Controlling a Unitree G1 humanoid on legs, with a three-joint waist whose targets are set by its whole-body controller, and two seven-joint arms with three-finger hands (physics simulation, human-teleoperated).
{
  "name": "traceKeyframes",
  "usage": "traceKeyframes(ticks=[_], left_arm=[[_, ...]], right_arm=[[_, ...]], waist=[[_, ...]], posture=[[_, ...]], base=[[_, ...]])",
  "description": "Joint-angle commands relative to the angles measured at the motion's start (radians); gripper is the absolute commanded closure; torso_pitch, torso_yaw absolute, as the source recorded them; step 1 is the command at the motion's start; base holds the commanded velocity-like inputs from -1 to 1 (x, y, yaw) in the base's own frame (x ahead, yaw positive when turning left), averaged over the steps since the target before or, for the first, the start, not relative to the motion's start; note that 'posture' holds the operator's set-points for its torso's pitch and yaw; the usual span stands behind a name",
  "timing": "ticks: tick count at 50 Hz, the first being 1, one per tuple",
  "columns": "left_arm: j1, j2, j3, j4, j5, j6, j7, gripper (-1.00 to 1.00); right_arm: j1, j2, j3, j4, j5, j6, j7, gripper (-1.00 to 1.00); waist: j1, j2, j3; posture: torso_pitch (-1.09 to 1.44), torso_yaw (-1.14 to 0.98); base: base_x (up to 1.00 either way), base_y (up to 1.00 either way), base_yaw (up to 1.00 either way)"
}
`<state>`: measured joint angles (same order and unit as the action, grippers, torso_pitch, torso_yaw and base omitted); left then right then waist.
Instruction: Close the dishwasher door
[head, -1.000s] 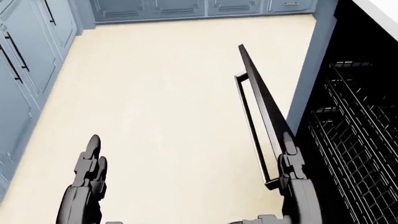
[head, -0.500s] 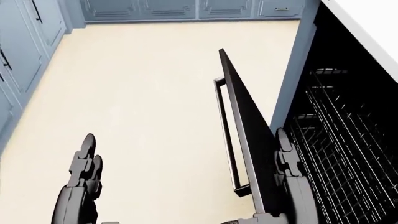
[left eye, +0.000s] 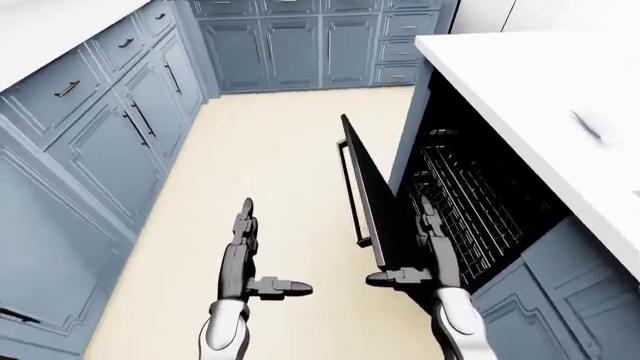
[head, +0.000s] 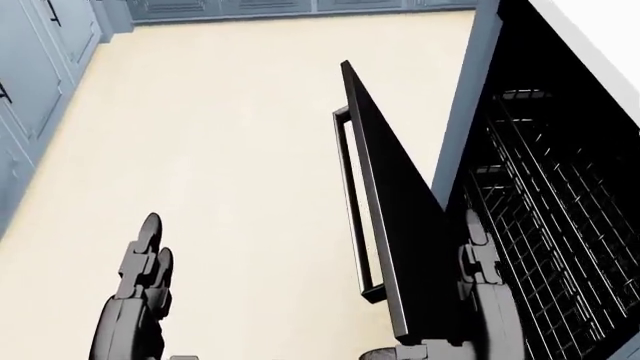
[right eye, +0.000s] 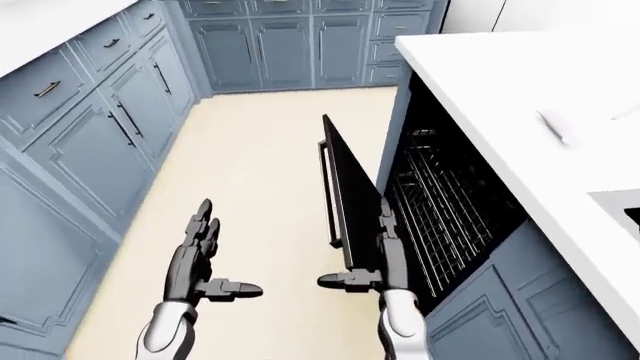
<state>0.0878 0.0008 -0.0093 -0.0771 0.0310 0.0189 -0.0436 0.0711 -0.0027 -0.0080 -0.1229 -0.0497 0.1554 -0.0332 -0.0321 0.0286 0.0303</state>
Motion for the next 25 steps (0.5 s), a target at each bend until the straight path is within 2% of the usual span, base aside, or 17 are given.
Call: traceKeyframes(ticks=[1,2,3,4,5,7,9,12,15,16,17,18,19,21,23,25], left_arm=[[-0.013,0.004,0.005,-0.035,0.001,-0.035,0.004,-1.0],[-0.013,0.004,0.005,-0.035,0.0,-0.034,0.004,-1.0],[-0.012,0.004,0.004,-0.036,0.0,-0.034,0.004,-1.0],[-0.013,0.004,0.005,-0.035,0.0,-0.034,0.004,-1.0],[-0.012,0.004,0.004,-0.034,0.0,-0.035,0.004,-1.0],[-0.012,0.004,0.004,-0.035,0.0,-0.035,0.004,-1.0],[-0.011,0.004,0.004,-0.034,0.0,-0.036,0.004,-1.0],[-0.01,0.003,0.002,-0.034,0.001,-0.037,0.004,-1.0],[-0.01,0.004,0.003,-0.037,0.0,-0.035,0.004,-1.0],[-0.011,0.004,0.003,-0.036,0.0,-0.035,0.004,-1.0],[-0.011,0.004,0.004,-0.037,-0.001,-0.034,0.004,-1.0],[-0.011,0.004,0.005,-0.039,-0.002,-0.032,0.003,-1.0],[-0.012,0.005,0.006,-0.038,-0.002,-0.033,0.003,-1.0],[-0.011,0.005,0.005,-0.04,-0.002,-0.032,0.003,-1.0],[-0.01,0.005,0.005,-0.042,-0.002,-0.031,0.003,-1.0],[-0.009,0.005,0.005,-0.046,-0.002,-0.028,0.003,-1.0]], right_arm=[[-0.017,0.002,0.006,-0.038,0.005,-0.026,0.002,-1.0],[-0.016,0.002,0.007,-0.036,0.004,-0.029,0.002,-1.0],[-0.017,0.002,0.008,-0.037,0.003,-0.025,0.002,-1.0],[-0.018,0.002,0.008,-0.035,0.003,-0.026,0.002,-1.0],[-0.018,0.002,0.007,-0.032,0.003,-0.029,0.002,-1.0],[-0.018,0.002,0.008,-0.035,0.002,-0.026,0.001,-1.0],[-0.02,0.002,0.008,-0.032,0.002,-0.029,0.001,-1.0],[-0.021,0.001,0.006,-0.026,0.003,-0.032,0.002,-1.0],[-0.022,0.001,0.006,-0.028,0.004,-0.029,0.003,-1.0],[-0.022,0.0,0.005,-0.028,0.004,-0.029,0.003,-1.0],[-0.022,0.0,0.005,-0.029,0.003,-0.028,0.002,-1.0],[-0.022,0.0,0.006,-0.032,0.003,-0.026,0.002,-1.0],[-0.022,0.001,0.006,-0.032,0.003,-0.026,0.002,-1.0],[-0.021,0.001,0.006,-0.036,0.002,-0.024,0.002,-1.0],[-0.02,0.001,0.006,-0.038,0.002,-0.023,0.002,-1.0],[-0.019,0.001,0.006,-0.042,0.002,-0.019,0.002,-1.0]], waist=[[0.002,0.016,-0.022],[-0.001,0.006,-0.022],[0.011,0.005,-0.032],[0.021,-0.004,-0.013],[0.023,0.005,0.002],[0.031,0.01,-0.004],[0.034,0.005,-0.006],[0.04,-0.012,0.002],[0.043,-0.049,-0.005],[0.043,-0.07,-0.007],[0.041,-0.103,-0.017],[0.036,-0.082,-0.014],[0.031,-0.072,-0.009],[0.029,-0.072,-0.004],[0.031,-0.058,-0.006],[0.031,-0.039,0.002]], posture=[[0.0,0.0],[0.0,0.0],[0.0,0.0],[0.0,0.0],[0.0,0.0],[0.0,0.0],[0.0,0.0],[0.0,0.0],[0.0,0.0],[0.0,0.0],[0.0,0.0],[0.0,0.0],[0.0,0.0],[0.0,0.0],[0.0,0.0],[0.0,0.0]], base=[[0.0,0.0,0.0],[0.0,0.0,0.0],[0.11,0.0,0.0],[0.16,0.0,0.0],[0.17,0.0,0.0],[0.17,0.0,0.0],[0.17,0.0,0.0],[0.16,0.0,0.0],[0.1,0.0,0.0],[0.09,0.0,0.0],[0.09,0.0,0.0],[0.09,0.0,0.0],[0.1,0.0,0.0],[0.09,0.0,0.0],[0.09,0.0,0.0],[0.1,0.0,0.0]])
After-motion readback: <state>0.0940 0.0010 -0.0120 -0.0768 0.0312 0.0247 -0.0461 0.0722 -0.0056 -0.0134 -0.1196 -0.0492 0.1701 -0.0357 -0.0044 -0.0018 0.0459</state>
